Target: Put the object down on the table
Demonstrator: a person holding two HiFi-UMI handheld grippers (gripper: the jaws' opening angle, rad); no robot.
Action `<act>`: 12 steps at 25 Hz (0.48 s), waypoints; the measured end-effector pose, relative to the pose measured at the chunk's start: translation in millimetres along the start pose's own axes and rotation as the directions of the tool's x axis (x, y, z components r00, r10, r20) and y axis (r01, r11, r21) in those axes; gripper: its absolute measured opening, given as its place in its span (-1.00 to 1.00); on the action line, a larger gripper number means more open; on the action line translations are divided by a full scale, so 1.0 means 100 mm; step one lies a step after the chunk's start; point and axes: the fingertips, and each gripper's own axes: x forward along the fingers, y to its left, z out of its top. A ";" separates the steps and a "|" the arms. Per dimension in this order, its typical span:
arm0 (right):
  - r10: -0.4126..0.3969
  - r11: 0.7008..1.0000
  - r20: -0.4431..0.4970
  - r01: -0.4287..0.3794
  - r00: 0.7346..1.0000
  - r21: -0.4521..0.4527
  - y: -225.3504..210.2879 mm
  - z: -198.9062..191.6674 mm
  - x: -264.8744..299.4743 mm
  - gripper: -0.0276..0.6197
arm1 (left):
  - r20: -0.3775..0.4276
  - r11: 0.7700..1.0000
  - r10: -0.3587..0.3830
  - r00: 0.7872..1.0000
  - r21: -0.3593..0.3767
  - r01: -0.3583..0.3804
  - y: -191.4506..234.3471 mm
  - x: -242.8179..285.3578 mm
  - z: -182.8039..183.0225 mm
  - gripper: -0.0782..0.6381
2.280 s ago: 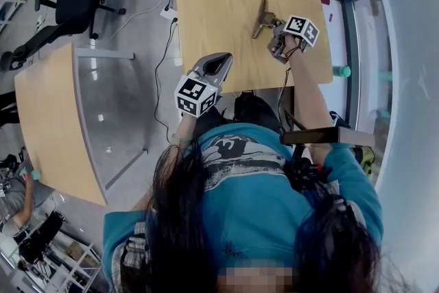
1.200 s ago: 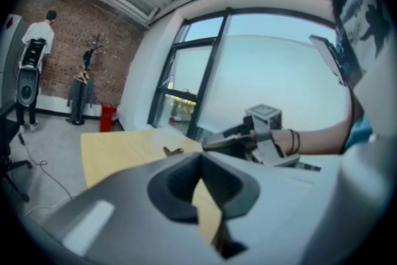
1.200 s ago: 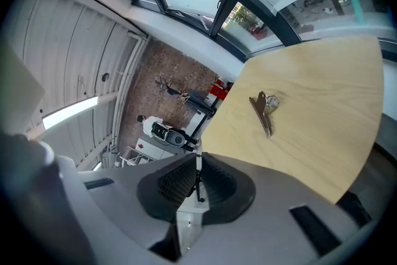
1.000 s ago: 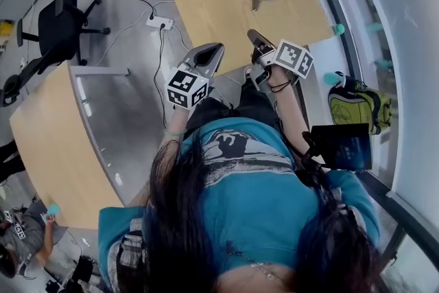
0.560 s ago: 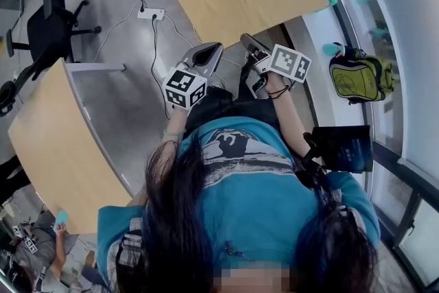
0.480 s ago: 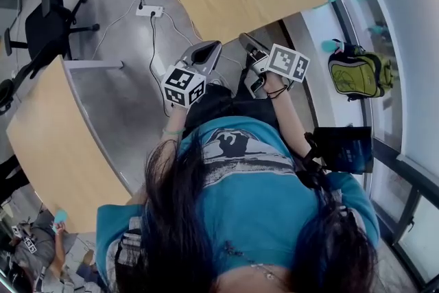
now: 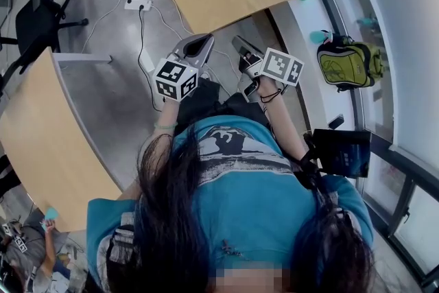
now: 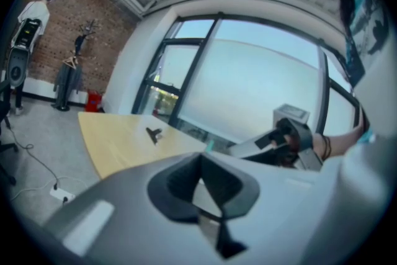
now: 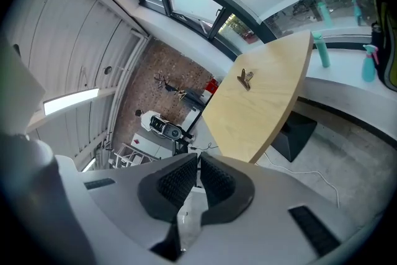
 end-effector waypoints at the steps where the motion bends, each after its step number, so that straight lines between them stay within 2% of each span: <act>1: 0.000 1.000 0.005 0.000 1.000 0.006 -0.01 -0.01 -0.06 -0.83 | 0.000 1.000 -0.003 1.000 0.003 0.003 -0.05 0.00 0.00 -0.77; 7: 0.007 1.000 0.011 -0.007 1.000 0.001 -0.05 -0.20 -0.36 -0.83 | 0.001 1.000 -0.010 1.000 0.013 0.010 -0.38 -0.06 -0.05 -0.77; 12: 0.020 1.000 0.022 -0.020 1.000 0.012 -0.11 -0.44 -0.76 -0.83 | -0.005 0.999 -0.036 0.999 0.041 0.037 -0.88 -0.14 -0.17 -0.77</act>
